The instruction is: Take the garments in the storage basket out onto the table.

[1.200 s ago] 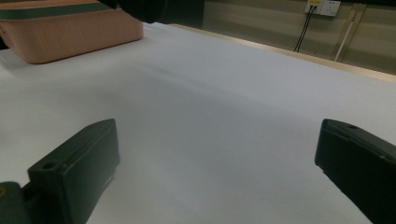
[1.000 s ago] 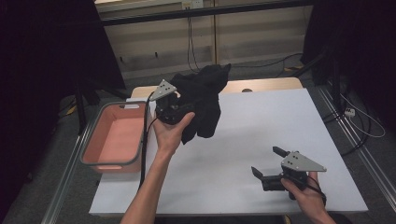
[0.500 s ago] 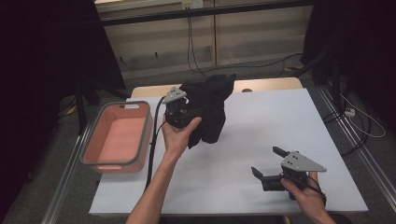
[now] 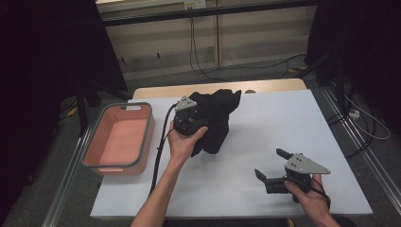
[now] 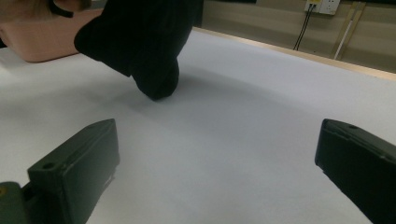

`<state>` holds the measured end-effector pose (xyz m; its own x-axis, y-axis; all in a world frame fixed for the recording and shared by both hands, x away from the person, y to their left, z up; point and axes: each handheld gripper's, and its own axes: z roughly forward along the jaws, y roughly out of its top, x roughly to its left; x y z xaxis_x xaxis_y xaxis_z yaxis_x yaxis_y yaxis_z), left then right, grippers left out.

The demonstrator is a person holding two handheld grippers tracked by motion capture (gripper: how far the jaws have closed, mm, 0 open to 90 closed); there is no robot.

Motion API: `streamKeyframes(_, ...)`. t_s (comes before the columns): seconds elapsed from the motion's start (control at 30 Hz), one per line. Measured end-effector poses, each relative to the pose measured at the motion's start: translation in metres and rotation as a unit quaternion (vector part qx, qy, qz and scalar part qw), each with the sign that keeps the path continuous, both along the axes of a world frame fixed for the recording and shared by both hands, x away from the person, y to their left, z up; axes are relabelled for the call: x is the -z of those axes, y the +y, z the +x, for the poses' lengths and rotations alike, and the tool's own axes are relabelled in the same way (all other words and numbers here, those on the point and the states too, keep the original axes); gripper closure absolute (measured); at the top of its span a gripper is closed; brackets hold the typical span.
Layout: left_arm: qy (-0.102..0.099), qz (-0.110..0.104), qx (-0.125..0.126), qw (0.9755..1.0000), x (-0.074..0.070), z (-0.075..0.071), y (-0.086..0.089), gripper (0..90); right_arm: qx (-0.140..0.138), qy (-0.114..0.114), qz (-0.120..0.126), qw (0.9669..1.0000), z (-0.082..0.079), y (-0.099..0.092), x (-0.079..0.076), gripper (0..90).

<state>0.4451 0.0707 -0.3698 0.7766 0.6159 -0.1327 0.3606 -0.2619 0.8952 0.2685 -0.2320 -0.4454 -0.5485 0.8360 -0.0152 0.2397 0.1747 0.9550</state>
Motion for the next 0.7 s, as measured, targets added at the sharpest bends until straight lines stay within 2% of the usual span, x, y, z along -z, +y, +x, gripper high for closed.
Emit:
streamKeyframes(0.13,0.009,0.015,0.001,0.9998,0.010,0.002,-0.005,67.6,0.001,0.001,-0.001,1.0000,0.000,0.000,0.000,0.0)
streamKeyframes(0.33,0.041,0.014,0.000,0.9991,0.029,0.006,-0.008,67.3,-0.001,0.001,-0.001,1.0000,0.000,0.000,0.000,0.0)
streamKeyframes(0.57,0.074,0.048,-0.013,0.9960,0.051,0.012,-0.014,66.7,-0.002,0.001,-0.001,1.0000,-0.001,0.000,0.000,0.0)
streamKeyframes(0.7,0.085,0.063,-0.006,0.9943,0.061,0.014,-0.017,65.9,-0.002,0.002,-0.002,1.0000,-0.001,0.000,0.000,0.0)
